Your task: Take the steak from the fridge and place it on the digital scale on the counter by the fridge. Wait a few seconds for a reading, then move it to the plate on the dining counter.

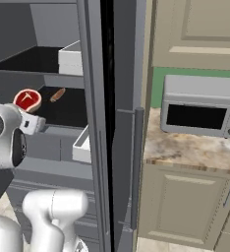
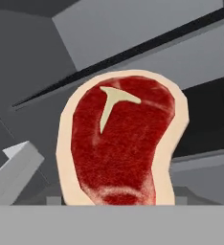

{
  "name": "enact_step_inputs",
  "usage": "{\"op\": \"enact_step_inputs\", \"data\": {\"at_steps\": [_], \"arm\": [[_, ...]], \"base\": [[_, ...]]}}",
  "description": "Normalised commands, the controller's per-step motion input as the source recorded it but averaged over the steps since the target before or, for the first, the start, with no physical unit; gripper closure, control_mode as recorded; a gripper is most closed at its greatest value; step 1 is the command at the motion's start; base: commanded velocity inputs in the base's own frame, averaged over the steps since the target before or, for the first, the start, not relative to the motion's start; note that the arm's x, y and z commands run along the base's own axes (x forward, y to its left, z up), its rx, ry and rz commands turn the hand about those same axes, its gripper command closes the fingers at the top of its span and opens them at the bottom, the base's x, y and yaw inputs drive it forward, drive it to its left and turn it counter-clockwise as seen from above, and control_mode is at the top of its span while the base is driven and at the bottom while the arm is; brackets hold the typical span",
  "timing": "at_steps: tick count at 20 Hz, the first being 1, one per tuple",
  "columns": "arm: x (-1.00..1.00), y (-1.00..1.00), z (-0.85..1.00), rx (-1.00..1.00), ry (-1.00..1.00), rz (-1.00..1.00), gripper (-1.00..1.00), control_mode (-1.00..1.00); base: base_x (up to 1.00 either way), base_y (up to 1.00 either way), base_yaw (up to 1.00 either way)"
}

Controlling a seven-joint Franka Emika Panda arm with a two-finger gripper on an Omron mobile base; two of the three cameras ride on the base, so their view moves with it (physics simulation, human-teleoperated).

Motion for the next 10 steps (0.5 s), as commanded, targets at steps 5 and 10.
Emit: {"op": "enact_step_inputs", "data": {"at_steps": [5, 10], "arm": [[-0.88, -0.01, 0.58, 0.0, 0.25, -0.02, 1.0, -1.0], [-0.57, -0.17, 0.36, 0.0, 0.29, 0.0, 1.0, -1.0]], "base": [[0.0, 0.0, 0.0], [0.0, 0.0, 0.0]]}}
